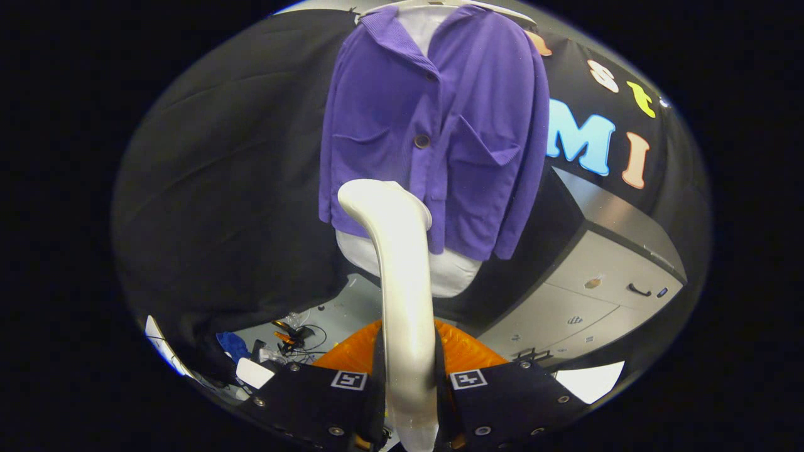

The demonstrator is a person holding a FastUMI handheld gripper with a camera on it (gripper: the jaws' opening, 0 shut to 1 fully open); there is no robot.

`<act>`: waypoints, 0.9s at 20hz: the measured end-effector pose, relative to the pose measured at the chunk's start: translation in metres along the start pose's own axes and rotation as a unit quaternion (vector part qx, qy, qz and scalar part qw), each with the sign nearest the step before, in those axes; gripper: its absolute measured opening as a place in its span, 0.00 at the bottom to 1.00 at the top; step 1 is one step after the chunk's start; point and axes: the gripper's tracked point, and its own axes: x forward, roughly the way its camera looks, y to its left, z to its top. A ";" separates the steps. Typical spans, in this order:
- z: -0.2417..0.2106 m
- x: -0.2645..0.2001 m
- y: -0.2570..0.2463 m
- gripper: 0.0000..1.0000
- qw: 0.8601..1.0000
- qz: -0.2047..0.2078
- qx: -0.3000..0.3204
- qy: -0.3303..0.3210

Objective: Iron the clothes twice with a garment steamer, once on the left side and once on the right side.

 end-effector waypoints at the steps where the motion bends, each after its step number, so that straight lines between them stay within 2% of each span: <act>1: 0.012 -0.004 0.006 0.33 1.000 0.006 -0.004 -0.008; 9: 0.119 -0.044 0.045 0.33 0.993 0.041 -0.035 -0.106; 18: 0.236 -0.070 0.054 0.33 0.976 0.029 0.021 -0.214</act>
